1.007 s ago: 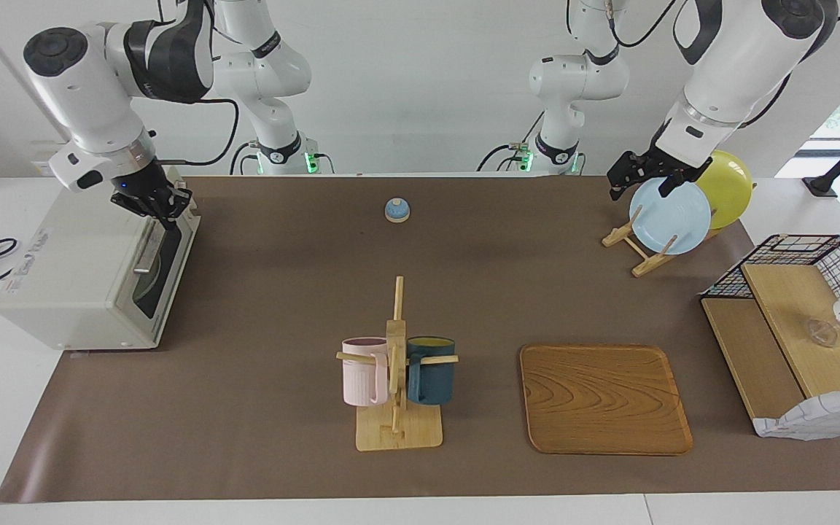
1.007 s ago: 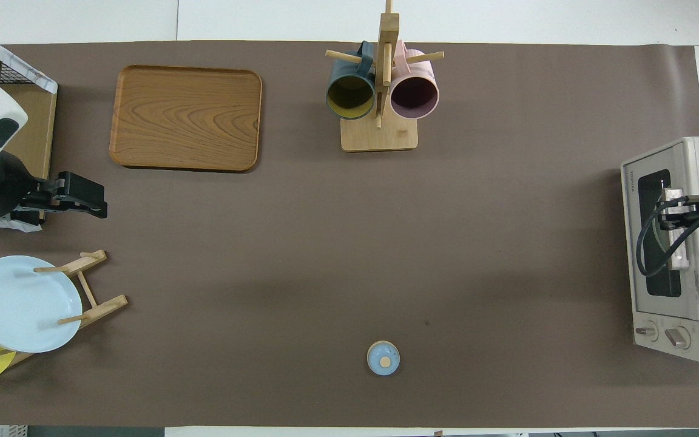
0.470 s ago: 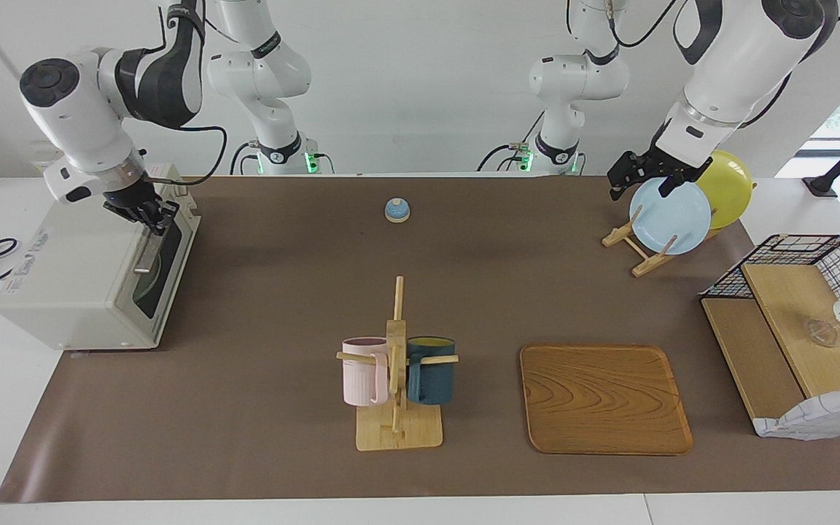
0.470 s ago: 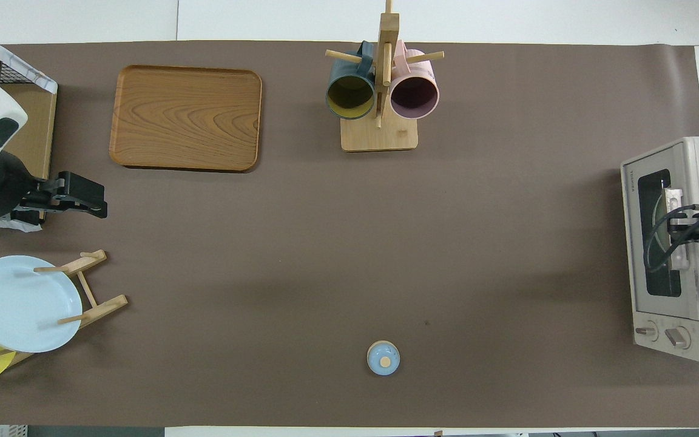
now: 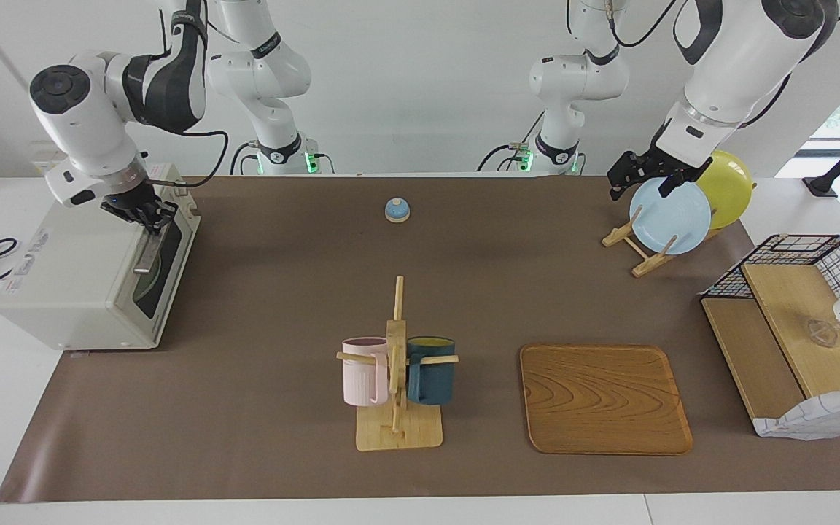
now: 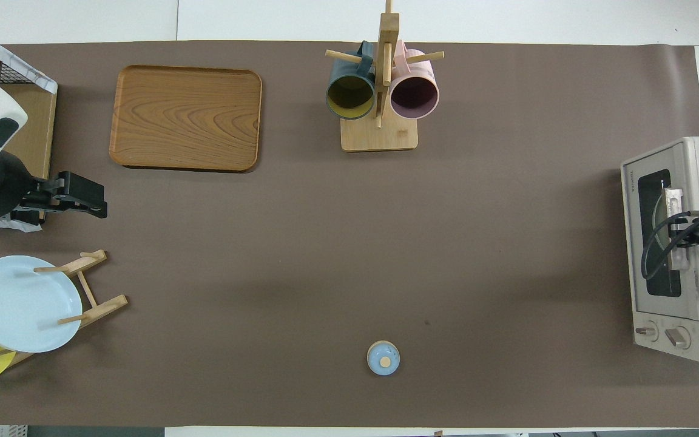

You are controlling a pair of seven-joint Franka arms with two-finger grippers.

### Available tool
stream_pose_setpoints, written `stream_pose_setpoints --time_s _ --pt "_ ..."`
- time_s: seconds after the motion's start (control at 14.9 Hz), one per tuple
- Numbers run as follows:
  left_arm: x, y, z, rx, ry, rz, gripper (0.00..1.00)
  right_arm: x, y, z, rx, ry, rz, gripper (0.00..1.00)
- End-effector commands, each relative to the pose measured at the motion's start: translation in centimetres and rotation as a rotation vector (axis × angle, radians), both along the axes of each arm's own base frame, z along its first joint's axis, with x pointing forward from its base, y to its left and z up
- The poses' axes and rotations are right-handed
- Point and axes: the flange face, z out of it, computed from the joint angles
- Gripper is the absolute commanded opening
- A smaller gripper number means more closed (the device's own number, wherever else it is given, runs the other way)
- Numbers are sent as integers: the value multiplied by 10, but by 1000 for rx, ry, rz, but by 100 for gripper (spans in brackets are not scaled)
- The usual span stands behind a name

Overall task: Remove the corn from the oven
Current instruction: 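Grasp the oven door handle with the right gripper and pull down, then swing the oven door fully open and reach inside with the right gripper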

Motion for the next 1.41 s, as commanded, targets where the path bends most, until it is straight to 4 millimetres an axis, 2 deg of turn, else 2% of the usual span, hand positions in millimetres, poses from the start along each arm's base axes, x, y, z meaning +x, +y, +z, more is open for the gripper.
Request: stream_pose_setpoints --time_s 0.0,0.27,0.47,0.54,0.87,1.01,1.34 --pt "-3 3 7 16 -3 -4 100 -7 -8 -11 -10 -9 37 0" --pt "-2 3 6 16 -2 -4 100 -9 -14 -17 -2 -8 48 0" --pt "-2 3 6 16 0 -3 100 -6 -2 -21 8 -8 66 0" --pt "-2 3 6 16 0 -4 100 -1 12 -21 10 -25 95 0" --pt "-3 3 7 16 -2 -4 100 21 35 -51 14 -46 155 0" --pt "-2 3 6 16 0 -3 100 28 56 -62 24 -61 188 0" --pt "-3 3 7 16 -2 -3 100 34 63 -109 48 -85 192 0"
